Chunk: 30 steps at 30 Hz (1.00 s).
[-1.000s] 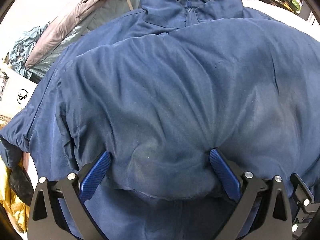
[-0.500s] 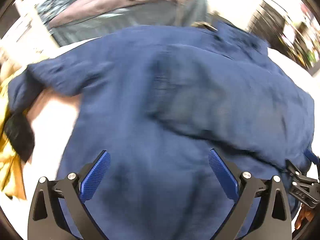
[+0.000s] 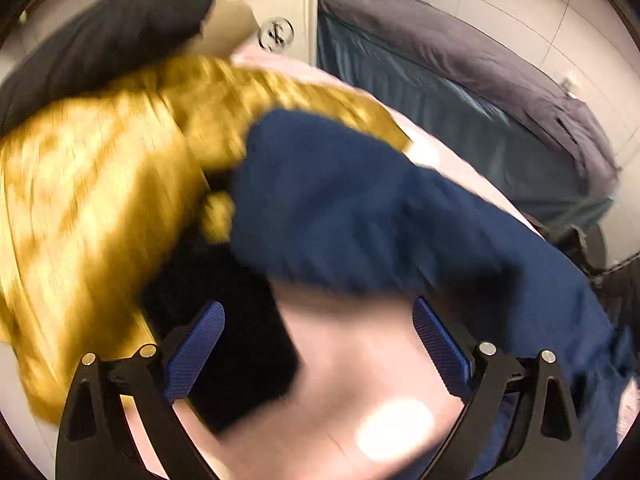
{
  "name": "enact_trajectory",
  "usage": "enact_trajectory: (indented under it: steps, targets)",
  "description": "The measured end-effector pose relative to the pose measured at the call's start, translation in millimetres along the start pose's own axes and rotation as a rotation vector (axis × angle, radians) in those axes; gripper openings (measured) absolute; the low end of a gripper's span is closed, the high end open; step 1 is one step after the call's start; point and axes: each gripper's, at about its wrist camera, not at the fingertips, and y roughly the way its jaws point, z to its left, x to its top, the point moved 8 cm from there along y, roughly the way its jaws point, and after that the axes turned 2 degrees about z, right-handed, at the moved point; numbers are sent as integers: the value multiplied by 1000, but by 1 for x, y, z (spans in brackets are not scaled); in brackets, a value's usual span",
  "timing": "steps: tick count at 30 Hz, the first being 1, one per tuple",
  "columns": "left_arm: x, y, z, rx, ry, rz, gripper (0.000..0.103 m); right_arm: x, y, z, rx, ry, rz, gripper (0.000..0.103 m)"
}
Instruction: Fold large clothes
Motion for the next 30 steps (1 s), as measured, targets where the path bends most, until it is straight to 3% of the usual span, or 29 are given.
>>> enact_trajectory:
  steps: [3, 5, 8, 10, 12, 14, 19, 24, 27, 30]
  targets:
    - [34, 8, 4, 59, 133, -52, 92, -11, -2, 20, -20, -23, 19, 94]
    - [47, 22, 2, 67, 191, -24, 89, -14, -2, 37, -22, -44, 43, 94]
    - [55, 48, -5, 14, 196, 74, 64, -10, -11, 56, -11, -63, 34, 94]
    - [51, 62, -5, -20, 198, 119, 57, -6, -18, 65, -4, -82, 18, 94]
    - [42, 68, -7, -26, 225, 148, 28, -4, -22, 71, -5, -108, 15, 94]
    - [43, 63, -12, -24, 248, 119, 15, -1, -25, 73, -18, -136, 7, 94]
    - [88, 7, -29, -20, 267, -69, 12, 2, -27, 62, -7, -103, -1, 94]
    - [137, -86, -94, -127, 333, -251, 12, 6, -19, 52, 31, -53, 14, 94]
    - [134, -137, -152, -223, 395, -305, 12, 14, -20, 50, 57, -44, -7, 94]
    - [97, -173, -218, -320, 482, -319, 12, 22, -21, 43, 70, -32, -24, 94]
